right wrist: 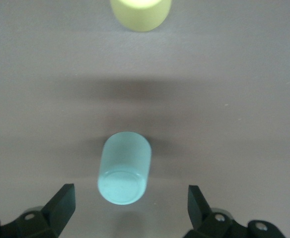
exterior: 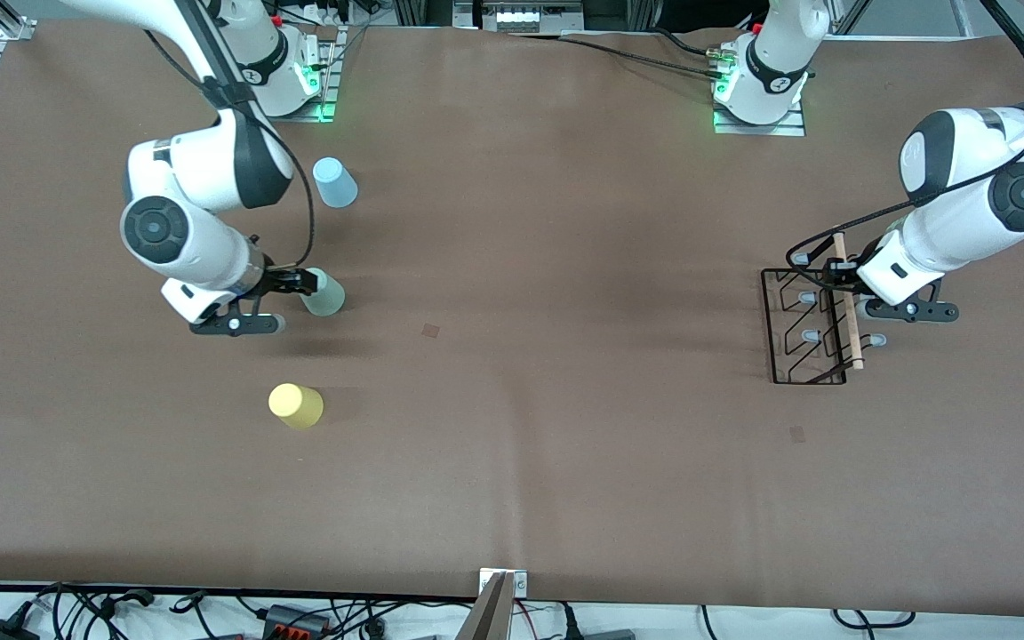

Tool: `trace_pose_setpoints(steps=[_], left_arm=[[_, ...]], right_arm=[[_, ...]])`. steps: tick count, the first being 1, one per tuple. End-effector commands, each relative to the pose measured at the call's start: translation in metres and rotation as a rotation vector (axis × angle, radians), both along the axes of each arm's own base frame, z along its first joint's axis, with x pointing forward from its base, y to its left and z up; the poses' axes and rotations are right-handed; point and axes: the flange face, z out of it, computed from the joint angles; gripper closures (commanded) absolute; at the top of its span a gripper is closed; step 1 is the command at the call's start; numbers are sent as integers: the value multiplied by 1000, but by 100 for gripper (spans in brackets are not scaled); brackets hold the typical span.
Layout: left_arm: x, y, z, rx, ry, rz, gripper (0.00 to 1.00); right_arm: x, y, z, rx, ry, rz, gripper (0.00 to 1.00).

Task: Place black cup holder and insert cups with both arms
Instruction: 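Grasp the rack handle with the left gripper while the right gripper reaches the blue cup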

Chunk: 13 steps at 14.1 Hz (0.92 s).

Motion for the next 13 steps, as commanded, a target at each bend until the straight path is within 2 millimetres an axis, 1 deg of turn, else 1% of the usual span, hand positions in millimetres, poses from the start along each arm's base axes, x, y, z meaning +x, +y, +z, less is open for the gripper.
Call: trace_pose_setpoints(steps=[1, 2, 3, 4, 5, 8, 9, 11, 12, 13], left_arm=[[0, 1, -4, 12, -10, -26, 72], [1, 4, -4, 12, -18, -22, 78], [2, 6, -8, 12, -12, -19, 86], [2, 6, -10, 12, -10, -16, 93], [2, 6, -10, 12, -9, -13, 99], [4, 2, -2, 14, -14, -9, 99], [5, -4, 3, 14, -8, -17, 99], [13, -16, 20, -4, -5, -24, 99], [18, -31, 31, -18, -14, -41, 99], [20, -61, 41, -33, 6, -79, 99]], right_arm=[[-12, 1, -25, 48, 6, -62, 0], [-16, 3, -29, 48, 8, -58, 0], [-21, 5, -34, 43, 22, -52, 0], [-26, 1, -40, 39, 37, -54, 0], [-29, 0, -42, 37, 42, -57, 0], [-31, -3, -51, 34, 58, -68, 0], [-31, -3, -54, 34, 62, -73, 0], [-31, -2, -59, 43, 69, -88, 0], [-30, 0, -63, 55, 69, -101, 0], [-29, 3, -64, 64, 59, -107, 0]])
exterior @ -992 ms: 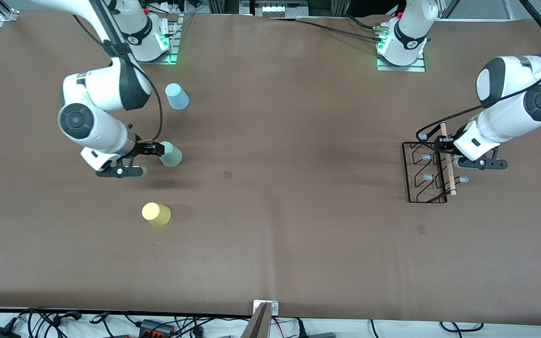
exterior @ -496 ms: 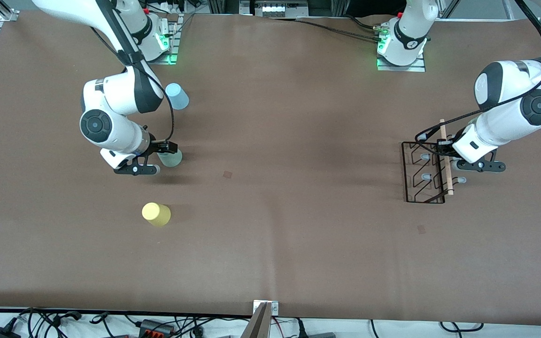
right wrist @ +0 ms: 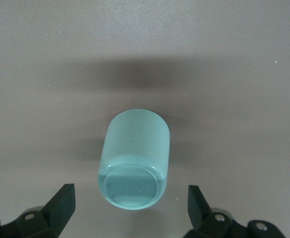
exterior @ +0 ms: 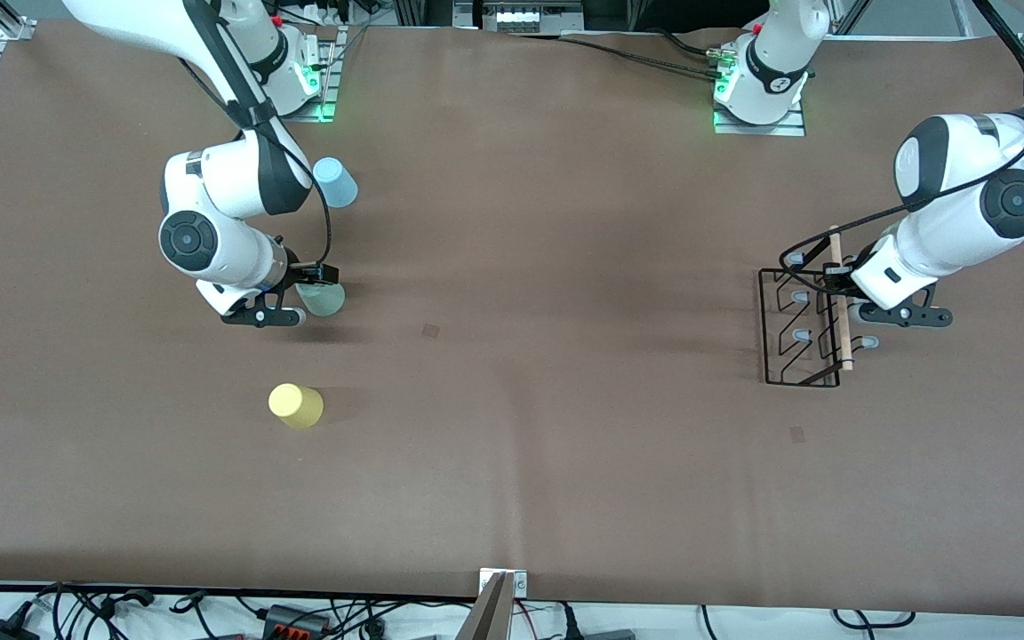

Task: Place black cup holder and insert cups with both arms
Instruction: 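Carry the rack to mid-table with the left gripper while the right gripper grips the cup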

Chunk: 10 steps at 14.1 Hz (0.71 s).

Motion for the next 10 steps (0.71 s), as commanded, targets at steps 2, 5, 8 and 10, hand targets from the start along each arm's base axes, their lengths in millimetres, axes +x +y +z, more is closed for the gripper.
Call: trace_pose_setpoints(steps=[2, 5, 8, 10], left_arm=[[12, -94, 45, -100, 55, 69, 100], [13, -189, 51, -122, 51, 11, 100], [13, -278, 51, -148, 52, -22, 100], [4, -344, 47, -145, 62, 40, 100]], right_arm=[[-1, 8, -14, 16, -16, -28, 0], [-1, 6, -26, 12, -9, -33, 0], [-4, 5, -27, 8, 9, -31, 0], [-4, 5, -28, 8, 10, -31, 1]])
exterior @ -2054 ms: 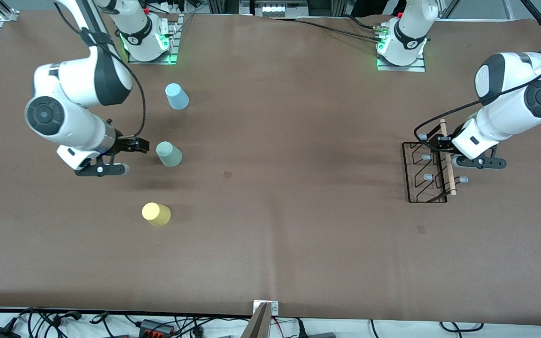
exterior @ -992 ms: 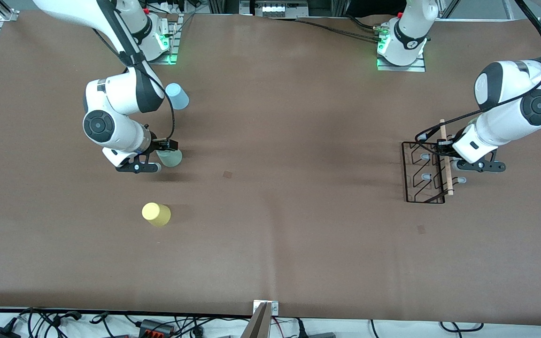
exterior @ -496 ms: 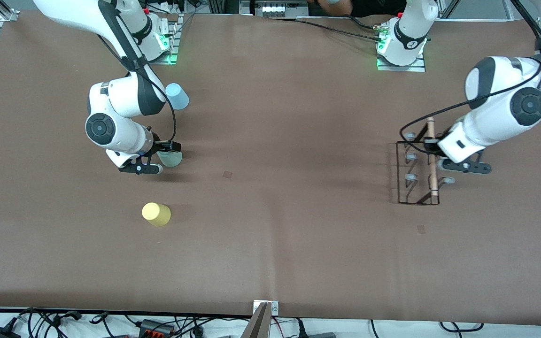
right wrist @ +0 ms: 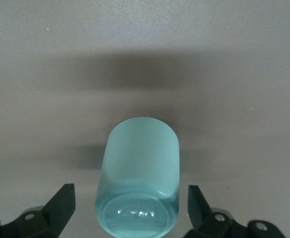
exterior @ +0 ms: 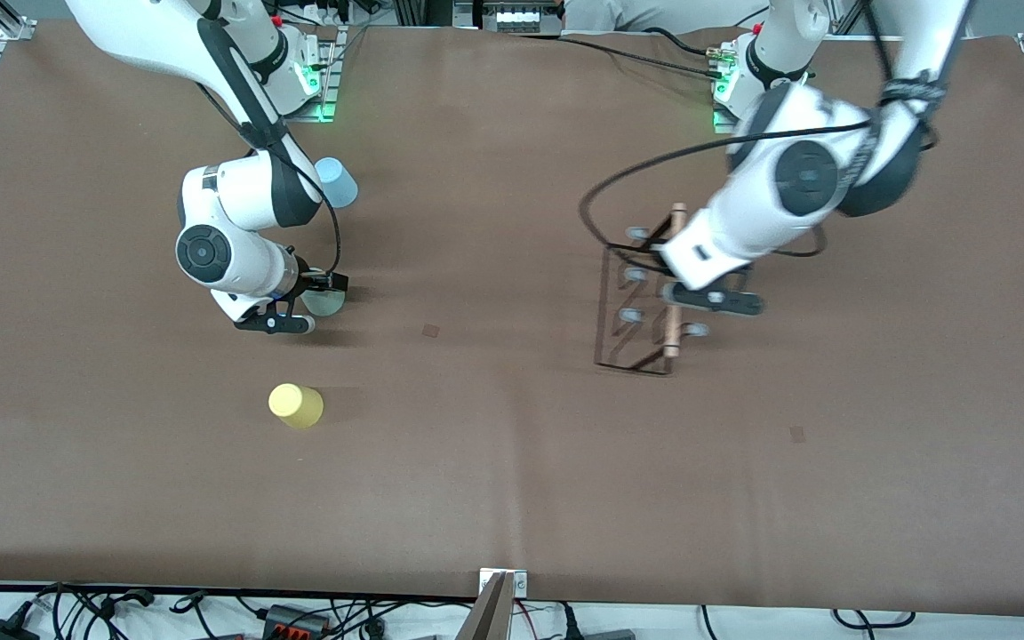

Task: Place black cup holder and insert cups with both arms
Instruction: 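Carry the rack to mid-table with the left gripper while the right gripper grips the cup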

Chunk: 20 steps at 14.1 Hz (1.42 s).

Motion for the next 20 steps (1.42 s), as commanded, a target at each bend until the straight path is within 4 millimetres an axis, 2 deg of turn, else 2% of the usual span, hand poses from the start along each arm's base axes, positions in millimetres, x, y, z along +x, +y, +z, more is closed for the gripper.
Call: trace_pose_setpoints(steps=[1, 2, 4, 5, 6, 8, 10, 12, 14, 16, 17, 18, 19, 20], left_arm=[[3, -84, -1, -23, 28, 62, 100], [0, -105, -6, -29, 36, 64, 100], [10, -123, -8, -49, 29, 88, 100], [1, -137, -8, -52, 28, 79, 100], [-8, -150, -13, -49, 38, 70, 100], [-12, -163, -16, -56, 42, 80, 100], [-16, -179, -31, -81, 27, 89, 100], [-12, -182, -47, -92, 20, 97, 100], [-11, -182, -48, -90, 18, 96, 98], [-11, -180, -52, -83, 21, 89, 80], [-11, -179, -53, -79, 25, 89, 63], [-10, -177, -49, -75, 23, 89, 8], [-6, -171, -41, -70, 8, 84, 0], [-7, -163, -21, -36, -3, 69, 0]], right_arm=[[-4, 2, 1, 6, 2, -17, 11], [-4, 2, 2, 6, 5, -15, 23], [-4, -1, 1, 6, 8, -18, 46], [-3, -1, 2, 6, 7, -16, 57], [-3, 1, 4, 7, 5, -14, 62], [10, 4, 28, 18, -4, -4, 67], [29, 10, 73, 25, 11, 1, 67], [46, 13, 110, 29, 43, 9, 67], [51, 14, 120, 31, 36, 13, 67], [51, 14, 120, 29, 35, 17, 67], [51, 14, 120, 29, 35, 17, 67], [51, 14, 121, 30, 33, 17, 67], [51, 16, 121, 30, 33, 20, 67], [50, 17, 122, 30, 32, 20, 67]])
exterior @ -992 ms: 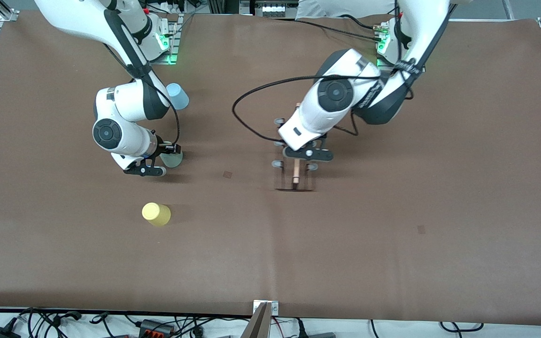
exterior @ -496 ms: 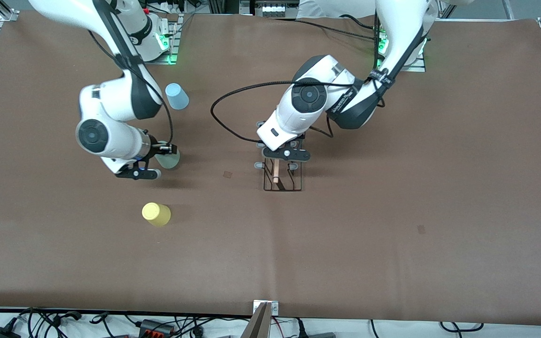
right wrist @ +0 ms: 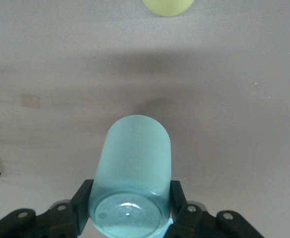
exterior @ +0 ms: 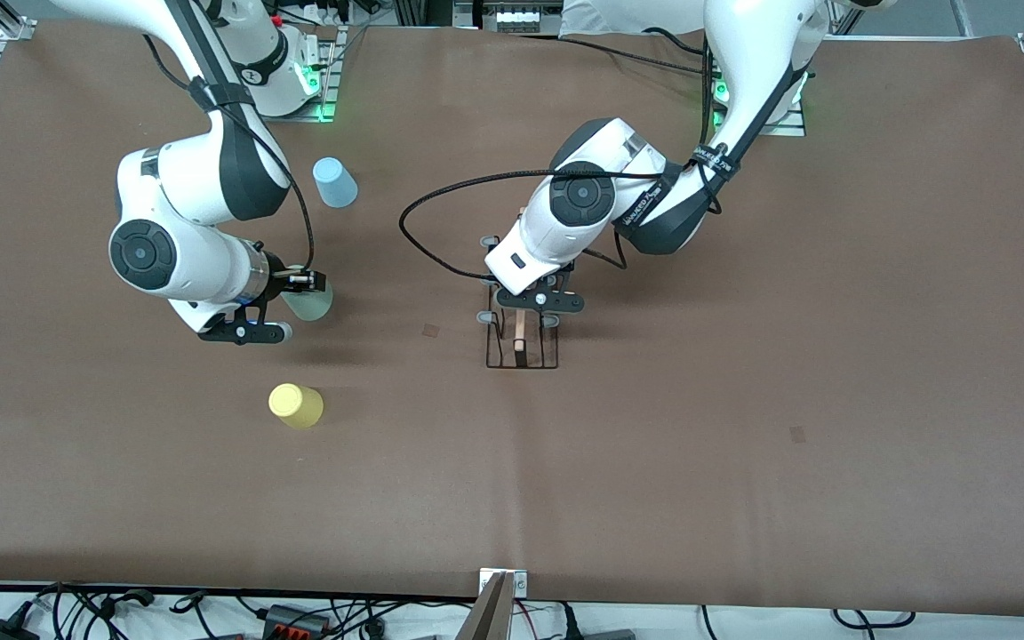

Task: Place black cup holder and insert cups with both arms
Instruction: 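Release the rack and raise the left gripper while the right gripper lifts the cup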

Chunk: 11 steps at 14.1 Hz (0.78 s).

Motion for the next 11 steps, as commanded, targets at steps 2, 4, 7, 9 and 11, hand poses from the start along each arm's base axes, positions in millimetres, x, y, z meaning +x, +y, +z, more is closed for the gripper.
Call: trace_pose_setpoints(steps=[2, 4, 7, 9, 11], left_arm=[[24, 61, 79, 122, -30, 8, 0], [43, 125, 113, 224, -40, 49, 0], [69, 203, 129, 289, -47, 79, 0], [87, 251, 136, 282, -53, 58, 0], [98, 302, 151, 267, -71, 17, 0]], right_arm=[[1, 12, 12, 15, -10, 9, 67], [-2, 46, 29, 29, -28, 53, 67], [-28, 131, 53, 1, -46, 34, 67], [-52, 183, 66, -10, -67, 18, 67], [-72, 223, 72, -11, -81, 13, 67]])
